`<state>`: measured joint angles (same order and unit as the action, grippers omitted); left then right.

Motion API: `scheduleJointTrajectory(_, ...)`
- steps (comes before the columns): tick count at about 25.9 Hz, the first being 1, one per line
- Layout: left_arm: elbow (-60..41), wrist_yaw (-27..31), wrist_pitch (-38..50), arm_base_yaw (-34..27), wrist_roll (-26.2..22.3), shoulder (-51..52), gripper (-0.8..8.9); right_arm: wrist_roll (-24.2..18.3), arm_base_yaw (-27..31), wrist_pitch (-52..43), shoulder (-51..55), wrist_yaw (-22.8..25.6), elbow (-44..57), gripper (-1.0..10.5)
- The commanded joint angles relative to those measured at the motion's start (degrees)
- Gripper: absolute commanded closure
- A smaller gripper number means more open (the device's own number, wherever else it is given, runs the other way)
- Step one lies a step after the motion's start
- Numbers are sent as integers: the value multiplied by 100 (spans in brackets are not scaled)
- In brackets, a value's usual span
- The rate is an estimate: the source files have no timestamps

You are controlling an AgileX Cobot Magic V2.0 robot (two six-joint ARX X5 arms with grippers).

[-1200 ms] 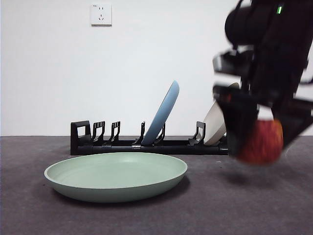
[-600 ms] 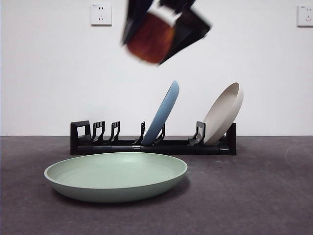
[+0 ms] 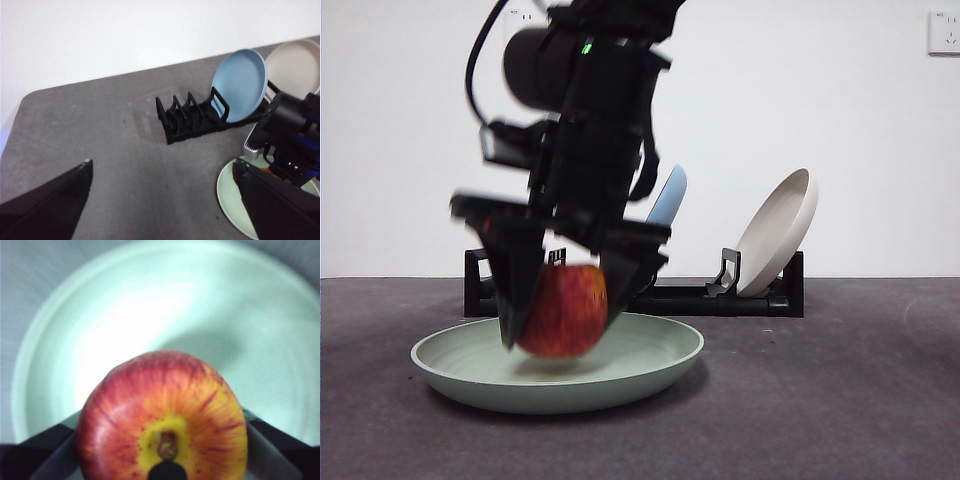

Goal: Take the green plate from the plate rack,put the plate on the table,take the apple from the table,put the apple in the plate

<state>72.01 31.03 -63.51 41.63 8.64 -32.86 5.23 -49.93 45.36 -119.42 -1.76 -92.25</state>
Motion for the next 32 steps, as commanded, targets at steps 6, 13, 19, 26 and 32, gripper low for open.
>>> scheduleJointTrajectory(6, -22, 13, -369, -11, 42, 4, 346, -26, -24, 57, -63, 74, -11, 936)
scheduleJointTrajectory(13, -22, 11, -391, -11, 39, 4, 346, -33, -28, 55, -72, 68, -11, 554)
scheduleJointTrajectory(19, -22, 0, -404, -11, 42, 4, 346, -37, -28, 55, -72, 68, -11, 510)
scheduleJointTrajectory(26, -22, -4, -461, -11, 48, 4, 346, -35, -28, 50, -72, 170, -11, 366)
scheduleJointTrajectory(32, -22, -116, -444, -11, 146, 0, 346, -59, 9, -26, 24, 214, -39, 368)
